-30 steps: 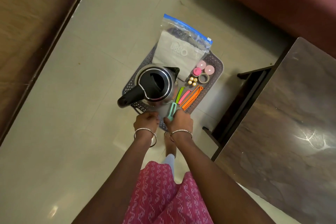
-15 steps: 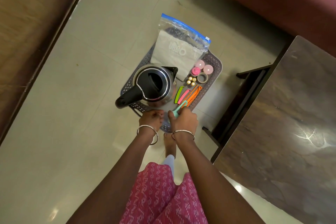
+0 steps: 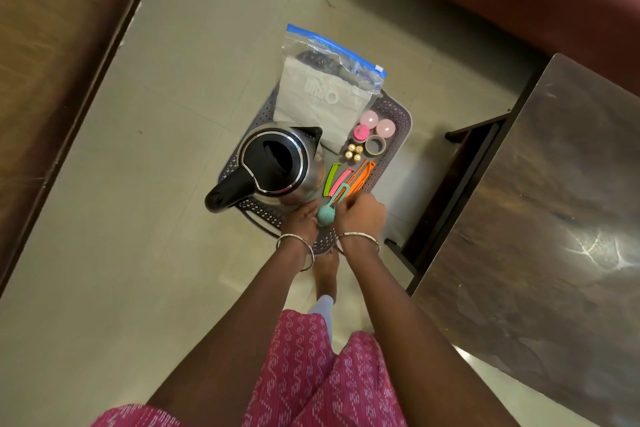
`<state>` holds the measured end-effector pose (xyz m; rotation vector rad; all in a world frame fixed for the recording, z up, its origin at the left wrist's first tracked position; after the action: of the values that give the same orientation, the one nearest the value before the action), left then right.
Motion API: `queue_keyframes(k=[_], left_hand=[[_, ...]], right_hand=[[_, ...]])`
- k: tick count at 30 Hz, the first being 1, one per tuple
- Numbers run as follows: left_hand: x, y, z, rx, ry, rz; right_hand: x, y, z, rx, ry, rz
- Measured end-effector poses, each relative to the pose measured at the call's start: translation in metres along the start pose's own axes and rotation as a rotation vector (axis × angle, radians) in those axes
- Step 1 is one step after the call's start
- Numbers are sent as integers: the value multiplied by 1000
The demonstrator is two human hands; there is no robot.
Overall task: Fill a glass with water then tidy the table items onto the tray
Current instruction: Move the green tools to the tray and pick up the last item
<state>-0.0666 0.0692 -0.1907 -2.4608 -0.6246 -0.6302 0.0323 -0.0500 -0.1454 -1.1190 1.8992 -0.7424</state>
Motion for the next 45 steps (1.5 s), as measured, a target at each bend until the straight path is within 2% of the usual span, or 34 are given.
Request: queue_keyframes(k=[1,6,11,15,23,29,36,40,45], left_hand=[[1,6,-2,-49,48,106],[-1,15,-4,-126,201,291],[10,12,-13,73,437,654],[10,11,-20,122,448,785],[6,1,-26,90,424,978],[18,0,-40,107,429,962],[33,-8,-81,225,469,705],[45,24,-129,205,559,619],[44,98,-191,101,636,640]], right_hand=[[5,-8,0,21,3,56],[36,-30,-5,17,36,328],[52,-31,-8,15,43,377],[62,-27,-12,-24,50,380],[69,-23,-27,-76,38,360],[73,-35,-41,-98,21,392],[98,-72,-45,-51,33,463],[129,-105,-45,-1,73,545],[184,-149,-35,0,68,557]])
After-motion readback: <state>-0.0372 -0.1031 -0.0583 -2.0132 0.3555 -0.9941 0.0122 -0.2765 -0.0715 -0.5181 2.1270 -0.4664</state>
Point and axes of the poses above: each hand's wrist, its own z-axis towards the middle knuckle, its own y-axis out of the palm, x = y × z, the point moved 8 cm from there along z, towards the middle knuckle, and after that the axes turned 7 degrees about x, right-handed, at the moved point
